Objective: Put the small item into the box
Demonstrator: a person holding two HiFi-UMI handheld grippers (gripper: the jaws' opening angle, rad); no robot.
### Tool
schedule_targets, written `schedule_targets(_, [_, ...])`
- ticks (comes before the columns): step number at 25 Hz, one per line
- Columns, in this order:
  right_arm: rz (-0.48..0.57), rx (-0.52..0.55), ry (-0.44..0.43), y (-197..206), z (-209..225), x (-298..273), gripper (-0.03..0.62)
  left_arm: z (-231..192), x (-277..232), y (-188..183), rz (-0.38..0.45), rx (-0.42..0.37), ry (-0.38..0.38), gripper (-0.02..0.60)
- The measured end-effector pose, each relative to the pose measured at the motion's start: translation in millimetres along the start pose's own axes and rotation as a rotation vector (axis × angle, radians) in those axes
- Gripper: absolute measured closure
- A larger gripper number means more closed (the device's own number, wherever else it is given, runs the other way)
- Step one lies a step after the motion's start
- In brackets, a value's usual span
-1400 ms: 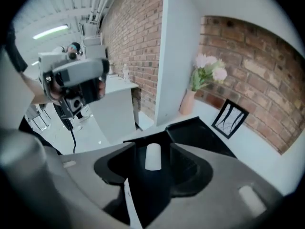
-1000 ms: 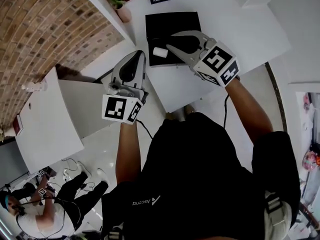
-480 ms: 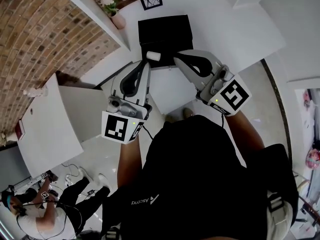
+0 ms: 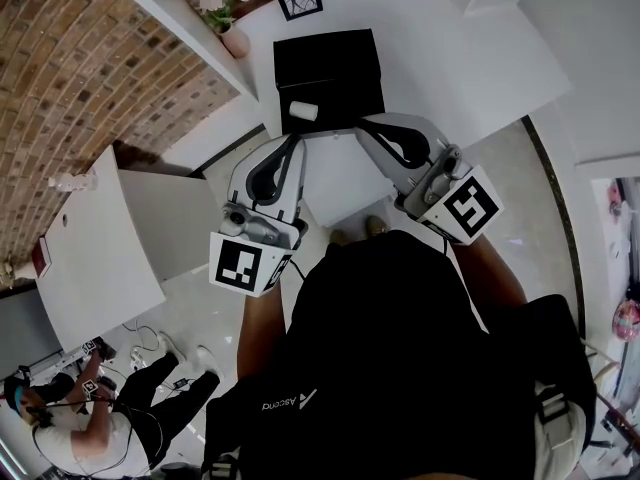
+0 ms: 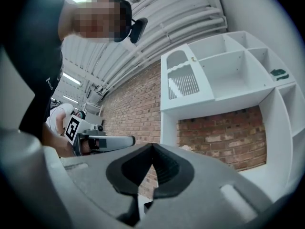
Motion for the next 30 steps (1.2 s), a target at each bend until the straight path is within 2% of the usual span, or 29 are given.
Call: schedule_targets(30, [-0.027, -0.001, -0.012, 7.7, -2.4, 2.5, 0.594, 2.5, 3.4, 2.6, 0.003, 0.006, -0.034, 0.583])
Point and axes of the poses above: the fingertips, and each gripper's own axes: x backward along the fingers, z to its right, y out of its underside, the point moved 9 cm from there along x, backward along the fingers, and after that the axes turned 12 degrees about y, right-handed, at the moved point
